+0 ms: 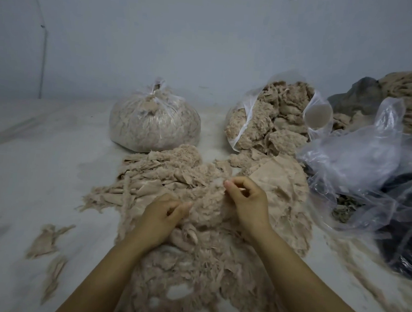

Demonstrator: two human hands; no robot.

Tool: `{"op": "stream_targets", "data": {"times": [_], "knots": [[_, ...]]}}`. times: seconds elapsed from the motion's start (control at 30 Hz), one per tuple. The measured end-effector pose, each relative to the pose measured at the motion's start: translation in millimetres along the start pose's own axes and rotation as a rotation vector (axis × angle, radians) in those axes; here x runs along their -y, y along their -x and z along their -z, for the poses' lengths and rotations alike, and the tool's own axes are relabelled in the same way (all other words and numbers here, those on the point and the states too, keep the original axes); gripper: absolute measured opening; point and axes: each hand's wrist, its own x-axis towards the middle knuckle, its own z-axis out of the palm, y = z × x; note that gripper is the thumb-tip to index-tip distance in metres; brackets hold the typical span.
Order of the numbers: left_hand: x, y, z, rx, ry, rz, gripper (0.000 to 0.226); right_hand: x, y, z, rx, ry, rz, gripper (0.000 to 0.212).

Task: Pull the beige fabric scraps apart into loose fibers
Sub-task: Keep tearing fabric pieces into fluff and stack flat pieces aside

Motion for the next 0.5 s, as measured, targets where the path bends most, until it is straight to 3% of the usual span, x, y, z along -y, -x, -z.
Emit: {"op": "stream_targets", "data": {"times": [0.07, 0.13, 0.27, 0.33, 0.4, 0.5], "knots": [[-13.8, -4.9, -5.8, -0.117, 0.110, 0.035, 0.044, 3.2, 1.1, -4.0, 0.046, -0.109, -0.015, 0.014], [-28.9, -12.1, -7.3, -0.114, 0.336, 0.140, 0.039, 7.0, 2.9, -5.8, 0.072, -0.287, -0.075, 0.022], [-47.8, -23.1, -8.5, 0.219, 0.592, 0.346, 0.046, 9.3, 5.6, -0.8, 0.131, -0.530, -0.115, 0.057], [-46.7, -24.5, -17.1, 0.309, 0.643, 0.385, 0.038, 6.1, 7.0, 4.2, 0.154, -0.507, -0.111, 0.041], [-46.7, -24.1, -22.2, 0.230, 0.719, 0.414, 0.018, -0.2, 9.4, 11.1, 0.149, -0.385, -0.112, 0.021], [-43.2, -25.7, -20.4, 0.080, 0.680, 0.279, 0.013, -9.2, 12.8, 17.6, 0.153, -0.301, -0.291, 0.045]]}}
